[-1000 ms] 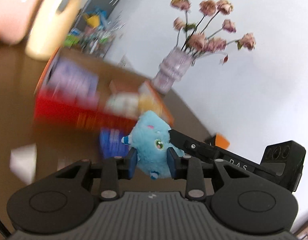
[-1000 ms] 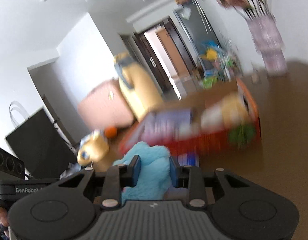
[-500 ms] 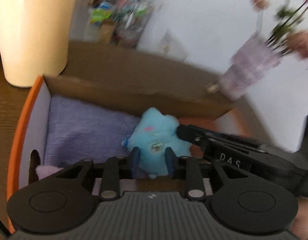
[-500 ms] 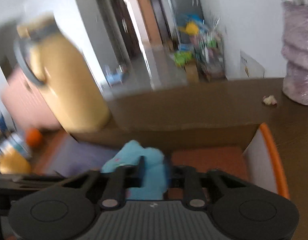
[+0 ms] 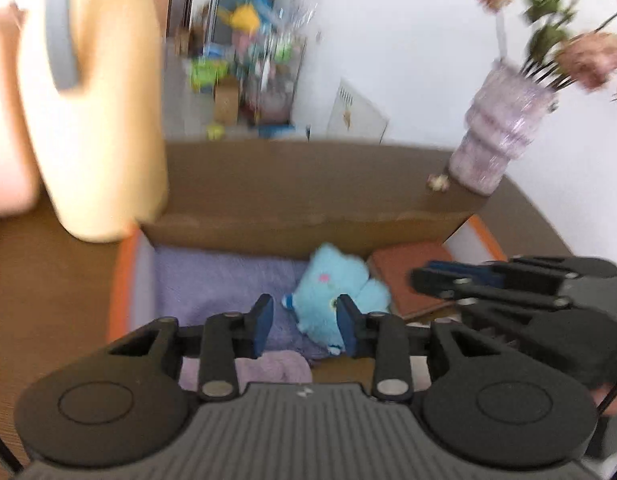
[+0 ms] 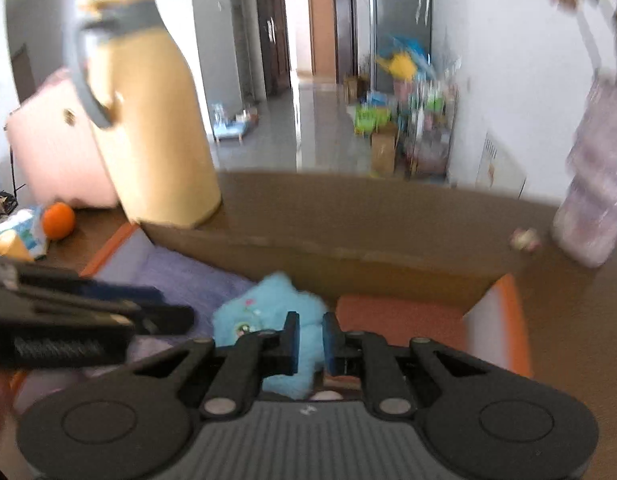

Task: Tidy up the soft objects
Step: 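Open both tools and lift them away from the box, then grasp the white wedge sponge with the left tool while the right tool grasps the snack, then carry the wedge sponge and snack into the box and open both tools, then move both tools back toward the blue tissue pack on the table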

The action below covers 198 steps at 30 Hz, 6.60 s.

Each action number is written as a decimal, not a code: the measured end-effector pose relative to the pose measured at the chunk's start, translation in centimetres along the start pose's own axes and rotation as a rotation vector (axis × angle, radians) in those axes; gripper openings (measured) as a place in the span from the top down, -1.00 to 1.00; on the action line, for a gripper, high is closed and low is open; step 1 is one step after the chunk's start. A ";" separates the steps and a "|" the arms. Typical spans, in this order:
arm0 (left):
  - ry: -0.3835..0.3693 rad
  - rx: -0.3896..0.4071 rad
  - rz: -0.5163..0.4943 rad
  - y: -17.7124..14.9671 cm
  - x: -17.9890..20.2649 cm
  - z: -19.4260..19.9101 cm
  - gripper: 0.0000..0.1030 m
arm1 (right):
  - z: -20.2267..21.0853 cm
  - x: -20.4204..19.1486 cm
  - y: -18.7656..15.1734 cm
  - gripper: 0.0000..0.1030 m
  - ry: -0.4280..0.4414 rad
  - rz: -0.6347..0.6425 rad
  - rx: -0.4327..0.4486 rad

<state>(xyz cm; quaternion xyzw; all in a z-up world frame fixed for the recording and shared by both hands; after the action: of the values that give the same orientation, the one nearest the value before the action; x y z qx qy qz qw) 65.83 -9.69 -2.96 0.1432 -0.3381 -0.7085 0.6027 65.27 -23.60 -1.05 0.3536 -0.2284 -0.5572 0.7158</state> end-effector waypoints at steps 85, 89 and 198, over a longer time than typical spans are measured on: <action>0.088 0.254 -0.137 -25.6 -5.1 16.2 0.51 | 12.0 -19.2 -22.3 0.79 0.184 0.088 0.106; 0.102 0.250 -0.069 -27.1 -4.6 18.0 0.51 | 14.3 -17.7 -23.6 0.79 0.173 0.065 0.117; 0.326 0.391 -0.013 -30.4 -2.4 23.4 -0.89 | 11.2 -10.3 -20.1 -0.41 -0.078 -0.021 0.118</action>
<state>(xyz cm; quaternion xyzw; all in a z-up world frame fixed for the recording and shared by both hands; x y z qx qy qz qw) 29.10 1.14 -6.21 0.3717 -0.3662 -0.6011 0.6053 41.58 -19.10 -8.41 0.3757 -0.2848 -0.5634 0.6785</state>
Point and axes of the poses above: each gripper's, at about its wrist camera, not at the fingertips, and z roughly against the way its jaws point, x to its right, y to its top, the point moved 6 cm from there along -z, roughly the way its jaws point, and after that the axes turned 1 degree about x, right-handed, at the moved point
